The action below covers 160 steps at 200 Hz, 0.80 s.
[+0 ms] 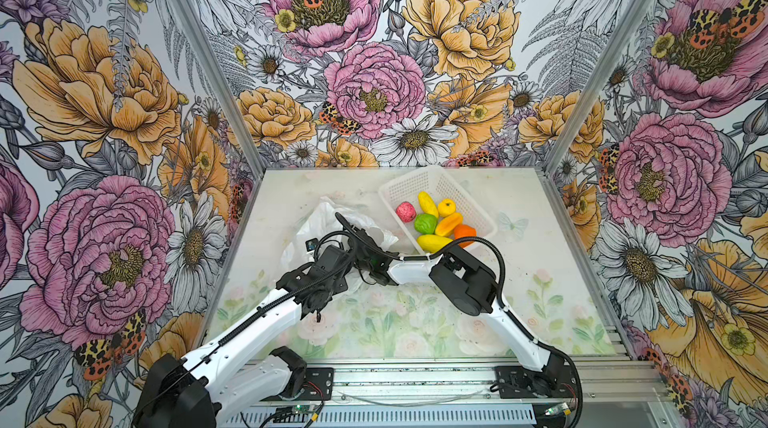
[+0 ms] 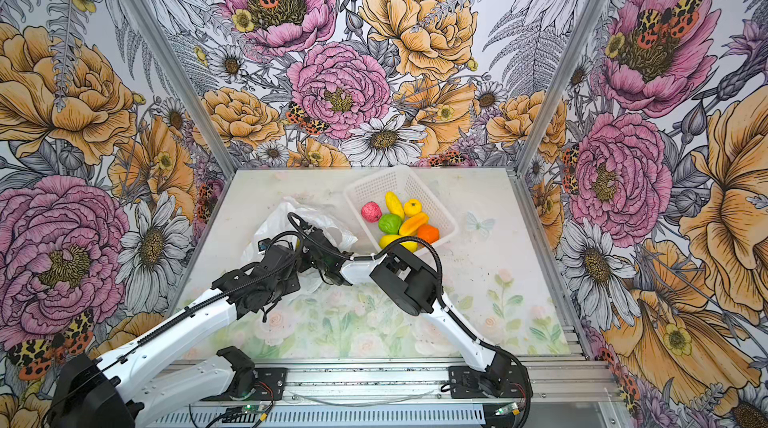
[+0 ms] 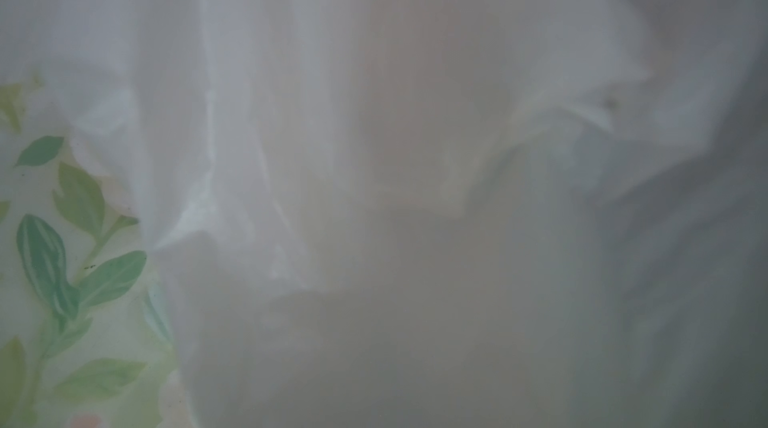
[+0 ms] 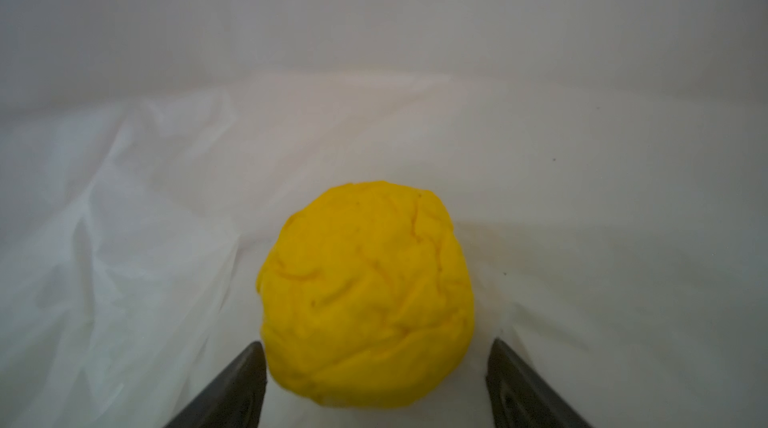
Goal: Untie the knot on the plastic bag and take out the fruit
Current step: 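Center the open right gripper over the round yellow fruit inside the bag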
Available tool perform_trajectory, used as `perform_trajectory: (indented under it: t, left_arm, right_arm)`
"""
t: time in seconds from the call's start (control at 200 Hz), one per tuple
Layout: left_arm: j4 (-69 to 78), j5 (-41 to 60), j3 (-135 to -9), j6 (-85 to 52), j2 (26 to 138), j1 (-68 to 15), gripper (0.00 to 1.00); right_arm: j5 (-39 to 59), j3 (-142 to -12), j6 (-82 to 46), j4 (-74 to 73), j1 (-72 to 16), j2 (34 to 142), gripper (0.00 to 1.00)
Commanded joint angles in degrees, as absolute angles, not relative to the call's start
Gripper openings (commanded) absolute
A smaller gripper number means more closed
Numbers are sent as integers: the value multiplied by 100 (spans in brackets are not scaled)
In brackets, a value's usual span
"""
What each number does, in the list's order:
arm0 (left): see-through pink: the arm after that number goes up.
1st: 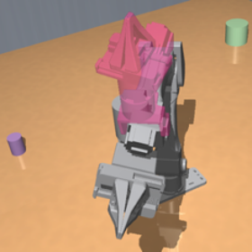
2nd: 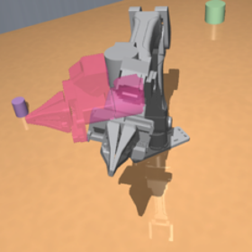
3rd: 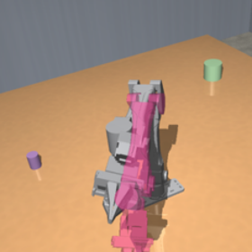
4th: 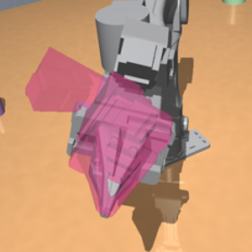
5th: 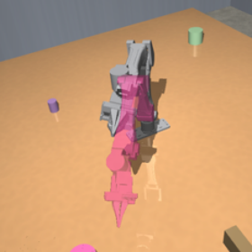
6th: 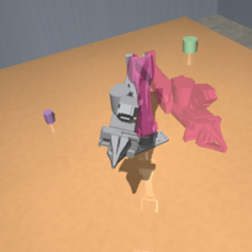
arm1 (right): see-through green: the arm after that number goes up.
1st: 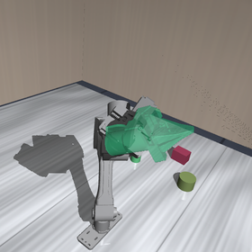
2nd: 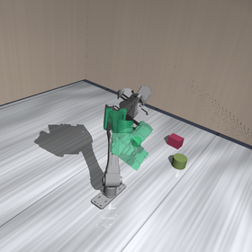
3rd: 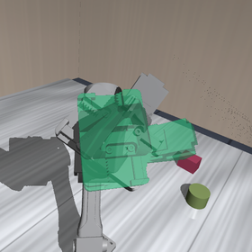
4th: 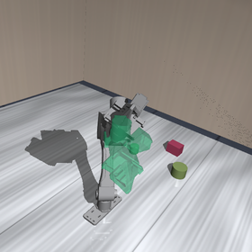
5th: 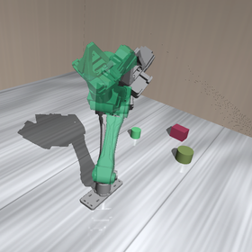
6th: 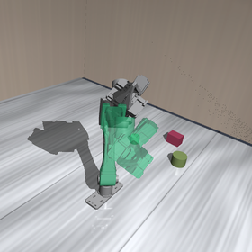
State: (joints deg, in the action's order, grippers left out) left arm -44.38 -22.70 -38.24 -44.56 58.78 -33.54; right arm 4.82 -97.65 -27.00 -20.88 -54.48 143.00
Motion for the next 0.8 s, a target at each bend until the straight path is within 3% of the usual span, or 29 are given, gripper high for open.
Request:
perform_trajectory:
  t: [0.0,0.125,0.22,0.495,0.706,0.756,0.796]
  left_arm:
    - [-4246,-2368,-3875,-4340,5923,-3407,0]
    - [-4230,-2386,-3845,-4307,5976,-3393,0]
    - [-4198,-2412,-3795,-4305,6016,-3367,0]
    - [-3861,-2365,-3699,-4178,6330,-3179,0]
    - [-3832,-2306,-3950,-3994,6599,-3135,0]
    - [-3832,-2294,-3979,-3976,6647,-3137,0]
    - [-3828,-2278,-3996,-3960,6669,-3136,0]
  right_arm:
    - [548,-10107,-2742,-1475,-5461,14573,76]
    - [500,-10099,-2760,-1451,-5402,14531,56]
    - [375,-9719,-2767,-1663,-5337,14282,46]
    - [799,-7606,-2783,-3552,-5003,12889,33]
    - [825,-7182,-2547,-3822,-5001,12479,36]
    - [848,-7328,-2614,-3759,-5001,12604,43]
    - [869,-7455,-2689,-3745,-5009,12729,55]
